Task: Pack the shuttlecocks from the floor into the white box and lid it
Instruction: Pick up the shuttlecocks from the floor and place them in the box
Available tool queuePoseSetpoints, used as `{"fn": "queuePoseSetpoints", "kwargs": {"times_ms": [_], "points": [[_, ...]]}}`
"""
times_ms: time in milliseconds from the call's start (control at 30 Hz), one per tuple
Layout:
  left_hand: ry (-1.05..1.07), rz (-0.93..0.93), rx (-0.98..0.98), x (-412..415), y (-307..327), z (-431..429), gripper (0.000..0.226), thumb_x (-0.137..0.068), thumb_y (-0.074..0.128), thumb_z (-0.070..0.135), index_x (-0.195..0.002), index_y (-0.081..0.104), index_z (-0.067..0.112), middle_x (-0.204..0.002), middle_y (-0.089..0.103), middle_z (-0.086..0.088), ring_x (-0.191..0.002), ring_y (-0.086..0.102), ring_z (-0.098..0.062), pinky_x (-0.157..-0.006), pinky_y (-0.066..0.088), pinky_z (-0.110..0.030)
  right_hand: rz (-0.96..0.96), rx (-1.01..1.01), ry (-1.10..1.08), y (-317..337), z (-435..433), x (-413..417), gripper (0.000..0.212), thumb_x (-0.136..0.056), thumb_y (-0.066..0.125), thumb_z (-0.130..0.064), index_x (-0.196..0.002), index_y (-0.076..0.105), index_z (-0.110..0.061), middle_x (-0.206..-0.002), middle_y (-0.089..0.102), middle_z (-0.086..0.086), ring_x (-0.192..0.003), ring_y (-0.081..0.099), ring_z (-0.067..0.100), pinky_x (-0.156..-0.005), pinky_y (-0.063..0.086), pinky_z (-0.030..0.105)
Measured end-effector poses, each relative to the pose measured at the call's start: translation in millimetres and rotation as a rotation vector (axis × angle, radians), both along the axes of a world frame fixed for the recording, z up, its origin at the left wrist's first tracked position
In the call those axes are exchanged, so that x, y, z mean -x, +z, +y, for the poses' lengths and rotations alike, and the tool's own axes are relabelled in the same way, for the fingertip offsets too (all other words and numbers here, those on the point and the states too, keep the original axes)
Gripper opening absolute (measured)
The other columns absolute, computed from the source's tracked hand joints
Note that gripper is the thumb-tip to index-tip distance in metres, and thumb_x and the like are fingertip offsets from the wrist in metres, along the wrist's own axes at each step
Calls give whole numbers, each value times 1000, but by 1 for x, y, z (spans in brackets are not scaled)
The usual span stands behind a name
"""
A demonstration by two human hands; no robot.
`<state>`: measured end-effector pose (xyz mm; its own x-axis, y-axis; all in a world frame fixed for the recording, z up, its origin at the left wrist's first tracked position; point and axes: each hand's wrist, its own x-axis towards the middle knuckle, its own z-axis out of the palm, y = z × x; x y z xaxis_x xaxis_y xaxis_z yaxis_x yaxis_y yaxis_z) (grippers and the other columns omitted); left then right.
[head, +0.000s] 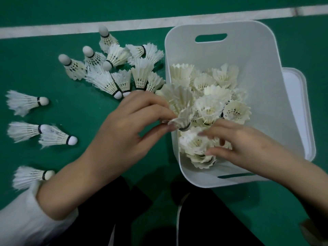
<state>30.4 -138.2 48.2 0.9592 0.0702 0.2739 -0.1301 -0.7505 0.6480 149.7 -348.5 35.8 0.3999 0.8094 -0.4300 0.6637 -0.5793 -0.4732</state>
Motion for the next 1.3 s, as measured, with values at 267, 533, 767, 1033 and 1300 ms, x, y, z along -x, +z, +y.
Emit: {"fn": "queuePoseSetpoints", "kwargs": {"times_ms": [267,533,767,1033,1300], "points": [[-127,44,31,-3,-1,-7,18,-88,61,21,-87,67,5,-94,60,-2,-90,52,-13,-85,40,-22,237,-471,-134,49,12,2,55,-80,56,-43,-131,35,-48,-90,58,-12,-77,58,13,-66,47,18],[-179,11,34,1,2,-3,17,-89,60,18,-98,68,6,-103,62,-5,-99,56,-14,-91,42,-26,62,-444,-98,34,21,2,13,-85,47,-35,-91,58,-31,-78,52,-24,-75,55,-3,-66,43,12],[54,369,-9,5,-21,34,24,-89,48,36,-93,62,17,-87,61,6,-79,52,-2,-73,41,-16,87,-308,-225,14,8,-4,19,-82,44,-49,-92,55,-37,-88,58,-17,-80,56,1,-66,43,15],[78,604,-27,17,-54,41,11,-88,57,24,-91,64,15,-81,62,5,-75,58,-13,-71,46,-31,58,-269,-167,12,12,1,16,-88,50,-38,-94,61,-28,-86,58,-21,-81,52,-8,-70,39,6],[12,659,-43,22,-67,39,15,-90,54,27,-97,63,16,-91,63,4,-83,57,-14,-75,43,-27,4,96,-54,-3,8,1,15,-88,52,-38,-93,63,-28,-92,56,-11,-81,51,9,-78,45,33]]}}
